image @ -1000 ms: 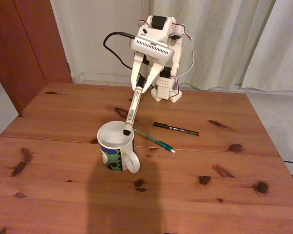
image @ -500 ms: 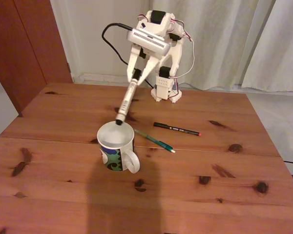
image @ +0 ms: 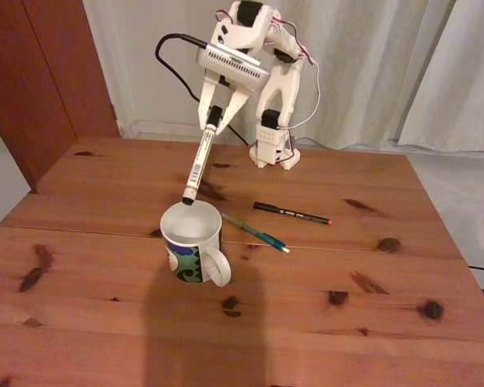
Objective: Clean up the desk and place the pens and markers into the cup
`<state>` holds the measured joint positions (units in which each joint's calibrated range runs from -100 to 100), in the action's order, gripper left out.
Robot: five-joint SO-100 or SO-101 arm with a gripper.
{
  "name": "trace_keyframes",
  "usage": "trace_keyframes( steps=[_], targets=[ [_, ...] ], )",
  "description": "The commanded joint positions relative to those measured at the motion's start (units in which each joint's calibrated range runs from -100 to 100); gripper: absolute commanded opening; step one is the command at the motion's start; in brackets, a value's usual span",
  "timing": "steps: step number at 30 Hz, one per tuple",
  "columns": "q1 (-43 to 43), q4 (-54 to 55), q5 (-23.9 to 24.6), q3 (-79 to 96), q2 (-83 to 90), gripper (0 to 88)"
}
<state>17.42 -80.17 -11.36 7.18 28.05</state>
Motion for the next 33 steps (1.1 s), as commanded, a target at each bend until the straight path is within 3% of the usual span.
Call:
trace_keyframes(
  steps=[1,33],
  targets=[
    [0.15,-2.62,-0.59,-7.45,-1.94,0.8],
    [1.12,-2.19,-0.75,-13.67,-16.01,0.8]
  ],
)
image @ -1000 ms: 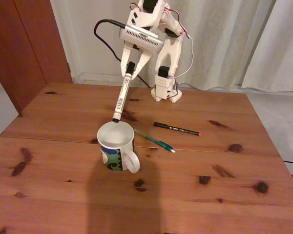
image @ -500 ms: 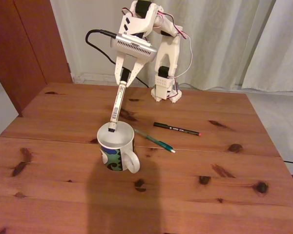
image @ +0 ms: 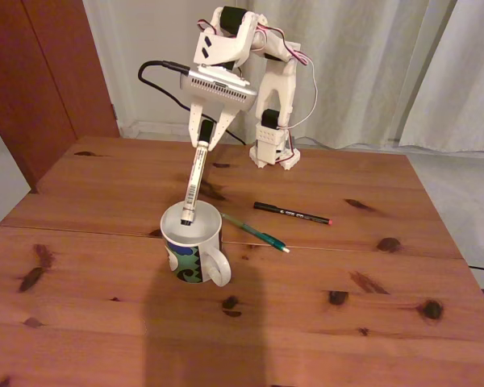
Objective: Clean up the desk and place the pens and markers into the cup
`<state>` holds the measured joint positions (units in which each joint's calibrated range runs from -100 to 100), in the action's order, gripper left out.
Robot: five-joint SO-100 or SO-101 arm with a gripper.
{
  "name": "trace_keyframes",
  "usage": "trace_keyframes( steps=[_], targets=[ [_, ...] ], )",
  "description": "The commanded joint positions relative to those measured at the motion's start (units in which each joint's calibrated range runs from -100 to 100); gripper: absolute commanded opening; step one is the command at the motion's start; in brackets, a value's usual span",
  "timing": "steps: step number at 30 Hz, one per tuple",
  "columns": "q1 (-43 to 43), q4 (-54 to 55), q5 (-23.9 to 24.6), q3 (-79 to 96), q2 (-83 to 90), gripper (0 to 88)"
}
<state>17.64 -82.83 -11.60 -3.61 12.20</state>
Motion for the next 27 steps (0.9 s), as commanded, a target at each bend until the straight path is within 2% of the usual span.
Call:
trace_keyframes(
  steps=[1,24,27],
  targets=[
    [0.90,0.38,-0.87,-2.88,-0.49,0.8],
    [1.62,0.55,-1.86,4.78,-2.48,1.2],
    [1.62,0.55,-1.50,4.51,-2.48,5.3]
  ],
)
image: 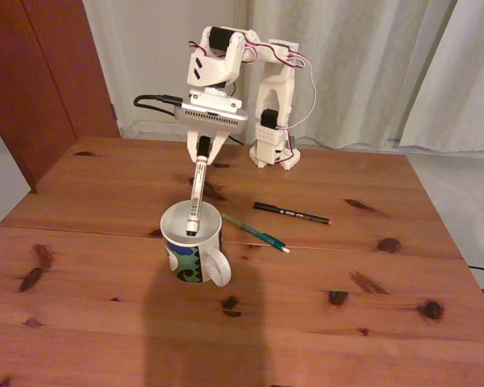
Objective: Clean up the desk and place the pens and markers into the cup
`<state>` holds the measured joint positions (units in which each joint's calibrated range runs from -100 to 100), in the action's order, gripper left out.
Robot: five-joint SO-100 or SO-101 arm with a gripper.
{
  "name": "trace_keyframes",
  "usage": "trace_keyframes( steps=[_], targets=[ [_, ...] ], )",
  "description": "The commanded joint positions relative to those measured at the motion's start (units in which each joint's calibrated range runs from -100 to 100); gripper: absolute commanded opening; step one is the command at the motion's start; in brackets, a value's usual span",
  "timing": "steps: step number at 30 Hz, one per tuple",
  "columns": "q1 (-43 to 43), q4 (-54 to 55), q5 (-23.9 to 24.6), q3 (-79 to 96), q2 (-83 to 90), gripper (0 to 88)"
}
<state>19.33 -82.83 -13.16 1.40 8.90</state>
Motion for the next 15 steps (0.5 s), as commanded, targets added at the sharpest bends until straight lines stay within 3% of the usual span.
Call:
trace_keyframes(
  steps=[1,6,15],
  targets=[
    [-0.07,0.55,0.07,-0.59,0.82,8.1],
    [-0.07,0.55,-0.20,-0.95,0.91,19.4],
    [-0.07,0.55,-0.20,-1.04,0.99,19.9]
  ],
)
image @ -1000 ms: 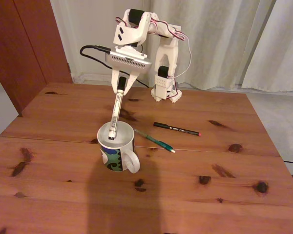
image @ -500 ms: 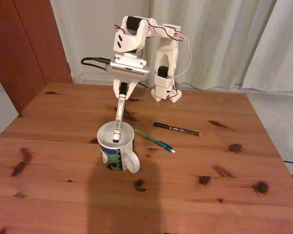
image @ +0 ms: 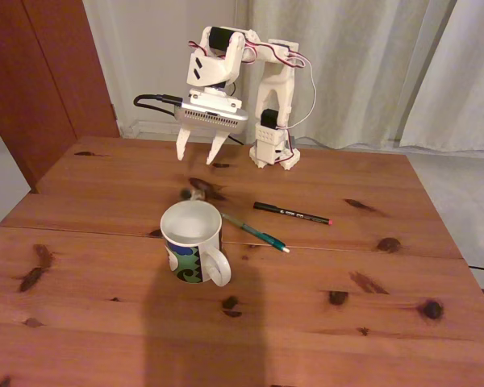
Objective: Clean up the desk and place the pens and markers into the cup
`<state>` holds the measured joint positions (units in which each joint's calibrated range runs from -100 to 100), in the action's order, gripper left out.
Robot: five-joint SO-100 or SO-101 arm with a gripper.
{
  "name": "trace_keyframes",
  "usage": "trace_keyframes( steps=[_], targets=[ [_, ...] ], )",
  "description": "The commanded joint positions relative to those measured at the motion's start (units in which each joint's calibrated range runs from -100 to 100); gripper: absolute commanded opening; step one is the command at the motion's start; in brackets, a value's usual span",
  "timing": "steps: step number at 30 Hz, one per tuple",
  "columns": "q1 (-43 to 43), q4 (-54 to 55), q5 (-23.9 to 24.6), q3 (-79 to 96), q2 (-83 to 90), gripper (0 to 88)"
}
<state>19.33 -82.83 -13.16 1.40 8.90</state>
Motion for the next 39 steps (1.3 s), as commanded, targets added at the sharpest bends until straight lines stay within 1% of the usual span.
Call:
trace_keyframes(
  steps=[1,14,18,23,27,29,34,36,39],
  targets=[
    [-0.07,0.55,-0.25,-1.04,0.99,19.9],
    [-0.55,-0.31,-0.25,0.58,0.99,19.9],
    [-0.79,-0.31,-0.09,4.82,1.49,19.9],
    [-0.55,-0.14,0.12,12.76,6.04,19.9],
    [0.26,0.64,0.85,20.15,9.51,19.9],
    [2.03,0.81,1.06,23.13,10.42,19.9],
    [4.68,6.66,1.95,30.97,11.33,19.9],
    [5.16,10.53,2.95,34.04,11.33,19.9],
    [5.72,16.21,3.00,38.00,11.09,19.9]
  ],
)
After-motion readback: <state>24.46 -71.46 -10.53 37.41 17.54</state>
